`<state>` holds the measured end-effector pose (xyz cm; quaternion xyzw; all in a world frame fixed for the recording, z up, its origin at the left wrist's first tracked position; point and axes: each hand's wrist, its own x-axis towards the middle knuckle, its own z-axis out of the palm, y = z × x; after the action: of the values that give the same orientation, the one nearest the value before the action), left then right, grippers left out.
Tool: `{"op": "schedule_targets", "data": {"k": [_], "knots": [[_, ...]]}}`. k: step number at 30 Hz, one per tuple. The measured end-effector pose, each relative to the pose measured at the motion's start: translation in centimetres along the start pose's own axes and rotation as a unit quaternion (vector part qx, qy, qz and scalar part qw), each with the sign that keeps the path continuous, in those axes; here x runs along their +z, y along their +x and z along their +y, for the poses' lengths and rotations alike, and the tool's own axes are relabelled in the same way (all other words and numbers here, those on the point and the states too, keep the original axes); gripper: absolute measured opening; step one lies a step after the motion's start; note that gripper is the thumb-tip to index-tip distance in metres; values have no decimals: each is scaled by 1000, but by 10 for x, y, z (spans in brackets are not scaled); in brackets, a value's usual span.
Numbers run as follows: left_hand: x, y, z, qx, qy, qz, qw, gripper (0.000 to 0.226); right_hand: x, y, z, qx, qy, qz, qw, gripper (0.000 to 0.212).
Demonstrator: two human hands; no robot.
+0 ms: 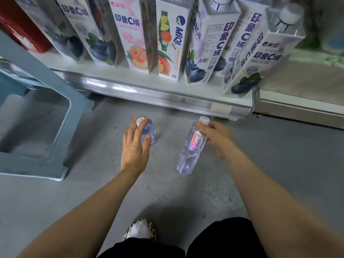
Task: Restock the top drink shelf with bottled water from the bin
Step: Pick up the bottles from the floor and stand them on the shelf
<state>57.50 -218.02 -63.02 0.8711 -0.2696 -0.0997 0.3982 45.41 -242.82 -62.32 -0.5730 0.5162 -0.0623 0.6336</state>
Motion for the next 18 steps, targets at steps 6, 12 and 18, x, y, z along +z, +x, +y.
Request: {"op": "schedule_targets", "data": {"k": [6,12,18], "knots": [[-1,-1,4,2,10,0,1000,52,2,-9,-3,53,-12,-16,998,58],[-15,0,14,-34,49,-61,996,56,1,-33,-25,74,-34,-42,996,65],[-69,12,78,-101,128,-174,971,69,-9,-101,-106,88,-36,-34,995,77]]}}
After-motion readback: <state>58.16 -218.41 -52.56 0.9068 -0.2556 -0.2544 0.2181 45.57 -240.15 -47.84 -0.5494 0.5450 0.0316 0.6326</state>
